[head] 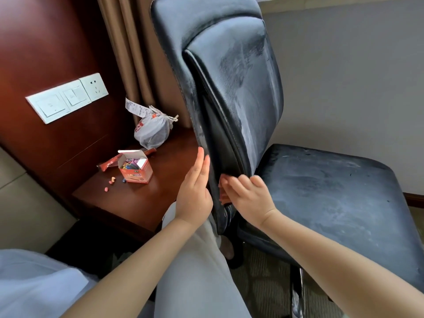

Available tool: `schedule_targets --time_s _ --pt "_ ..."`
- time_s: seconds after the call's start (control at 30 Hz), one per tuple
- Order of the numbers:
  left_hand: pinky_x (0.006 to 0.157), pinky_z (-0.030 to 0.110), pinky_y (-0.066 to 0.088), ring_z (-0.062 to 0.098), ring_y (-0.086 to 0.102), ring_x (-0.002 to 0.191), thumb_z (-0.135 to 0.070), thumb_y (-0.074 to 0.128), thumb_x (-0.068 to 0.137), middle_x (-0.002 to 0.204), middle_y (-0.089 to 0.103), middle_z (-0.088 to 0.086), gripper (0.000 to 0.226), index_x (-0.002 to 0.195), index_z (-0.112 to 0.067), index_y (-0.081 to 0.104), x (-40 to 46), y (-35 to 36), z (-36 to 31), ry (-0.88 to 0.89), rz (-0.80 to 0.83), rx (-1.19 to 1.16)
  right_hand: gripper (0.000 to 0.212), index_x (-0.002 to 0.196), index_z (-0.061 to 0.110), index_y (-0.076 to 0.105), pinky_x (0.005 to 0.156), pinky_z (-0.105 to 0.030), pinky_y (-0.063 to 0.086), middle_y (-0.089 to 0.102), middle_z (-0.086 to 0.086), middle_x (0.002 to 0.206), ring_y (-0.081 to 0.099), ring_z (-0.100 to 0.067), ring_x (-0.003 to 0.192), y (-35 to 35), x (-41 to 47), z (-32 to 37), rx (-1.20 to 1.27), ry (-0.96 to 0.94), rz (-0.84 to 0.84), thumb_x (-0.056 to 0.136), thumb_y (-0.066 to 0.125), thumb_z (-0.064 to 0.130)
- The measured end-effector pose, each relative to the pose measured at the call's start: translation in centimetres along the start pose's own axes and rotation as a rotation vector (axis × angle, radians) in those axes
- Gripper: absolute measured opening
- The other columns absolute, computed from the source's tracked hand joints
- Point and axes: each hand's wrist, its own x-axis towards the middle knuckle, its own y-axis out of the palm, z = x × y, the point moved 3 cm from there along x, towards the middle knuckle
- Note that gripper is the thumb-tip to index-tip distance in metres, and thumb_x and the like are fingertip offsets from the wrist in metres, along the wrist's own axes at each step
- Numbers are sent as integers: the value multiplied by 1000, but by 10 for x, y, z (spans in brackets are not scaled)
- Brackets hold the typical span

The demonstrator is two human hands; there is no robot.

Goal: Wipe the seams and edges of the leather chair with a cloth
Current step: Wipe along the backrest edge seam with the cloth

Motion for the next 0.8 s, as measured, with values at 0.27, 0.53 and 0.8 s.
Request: schedule_targets --time_s 0.27,0.53,0.8 --pt "78 33 56 31 50 125 18 38 70 150 23 6 70 138 3 40 1 1 -2 -20 -11 -15 26 94 8 72 66 -30 27 56 -4 96 43 -21 74 28 -19 18 36 -45 177 82 49 11" --pt "67 31 51 36 58 115 14 39 68 151 20 3 73 140 0 39 -2 9 -5 -75 -35 -9 11 78 14 76 68 -30 28 54 -6 100 47 -21 74 47 -50 33 62 -158 351 69 71 17" --pt "72 28 53 32 48 127 14 33 68 150 24 5 71 138 -1 42 -3 8 -10 -74 -52 -2 28 96 7 72 63 -29 31 62 0 84 51 -18 66 26 -30 18 60 -18 119 87 45 12"
